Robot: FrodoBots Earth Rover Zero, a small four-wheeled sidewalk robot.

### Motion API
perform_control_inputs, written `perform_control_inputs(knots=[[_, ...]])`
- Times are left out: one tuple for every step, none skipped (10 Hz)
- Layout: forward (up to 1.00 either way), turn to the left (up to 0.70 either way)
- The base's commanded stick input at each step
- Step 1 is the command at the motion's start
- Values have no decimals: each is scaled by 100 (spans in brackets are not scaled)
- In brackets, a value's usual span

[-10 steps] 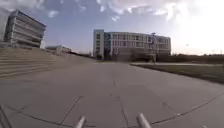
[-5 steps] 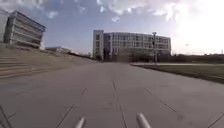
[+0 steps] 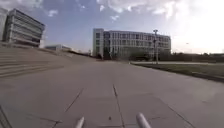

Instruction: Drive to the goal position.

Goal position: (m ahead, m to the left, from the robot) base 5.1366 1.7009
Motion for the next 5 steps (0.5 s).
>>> perform_control_inputs(knots=[[70,0],[70,0],[70,0],[70,0],[70,0]])
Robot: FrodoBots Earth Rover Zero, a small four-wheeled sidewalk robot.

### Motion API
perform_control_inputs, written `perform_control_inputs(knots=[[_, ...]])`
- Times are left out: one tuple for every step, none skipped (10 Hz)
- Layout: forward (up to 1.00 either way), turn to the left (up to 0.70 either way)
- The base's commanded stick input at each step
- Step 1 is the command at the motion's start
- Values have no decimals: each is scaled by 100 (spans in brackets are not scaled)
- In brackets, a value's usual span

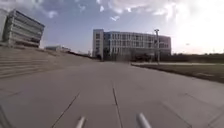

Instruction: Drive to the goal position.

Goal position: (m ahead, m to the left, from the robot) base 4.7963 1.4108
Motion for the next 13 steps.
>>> perform_control_inputs(knots=[[70,0],[70,0],[70,0],[70,0],[70,0],[70,0],[70,0],[70,0],[70,0],[70,0],[70,0],[70,0],[70,0]])
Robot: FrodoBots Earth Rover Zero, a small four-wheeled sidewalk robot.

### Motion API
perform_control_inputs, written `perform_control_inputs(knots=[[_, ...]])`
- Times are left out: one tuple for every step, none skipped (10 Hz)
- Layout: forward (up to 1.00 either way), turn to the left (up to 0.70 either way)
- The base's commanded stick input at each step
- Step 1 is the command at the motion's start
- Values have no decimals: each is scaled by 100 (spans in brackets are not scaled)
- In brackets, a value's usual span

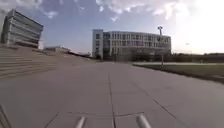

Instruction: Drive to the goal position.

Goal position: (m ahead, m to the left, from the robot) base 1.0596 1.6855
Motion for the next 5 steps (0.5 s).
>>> perform_control_inputs(knots=[[70,0],[70,0],[70,0],[70,0],[70,0]])
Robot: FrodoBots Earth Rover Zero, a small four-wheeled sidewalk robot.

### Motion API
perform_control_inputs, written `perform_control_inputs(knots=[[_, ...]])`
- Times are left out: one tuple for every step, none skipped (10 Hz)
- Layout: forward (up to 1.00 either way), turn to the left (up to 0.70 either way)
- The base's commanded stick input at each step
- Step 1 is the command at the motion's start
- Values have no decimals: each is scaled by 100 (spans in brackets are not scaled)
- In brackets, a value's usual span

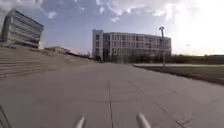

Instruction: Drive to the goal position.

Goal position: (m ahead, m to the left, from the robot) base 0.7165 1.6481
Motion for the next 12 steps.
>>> perform_control_inputs(knots=[[70,0],[70,0],[70,0],[70,0],[70,0],[70,0],[70,0],[70,0],[70,0],[70,0],[70,0],[70,1]])
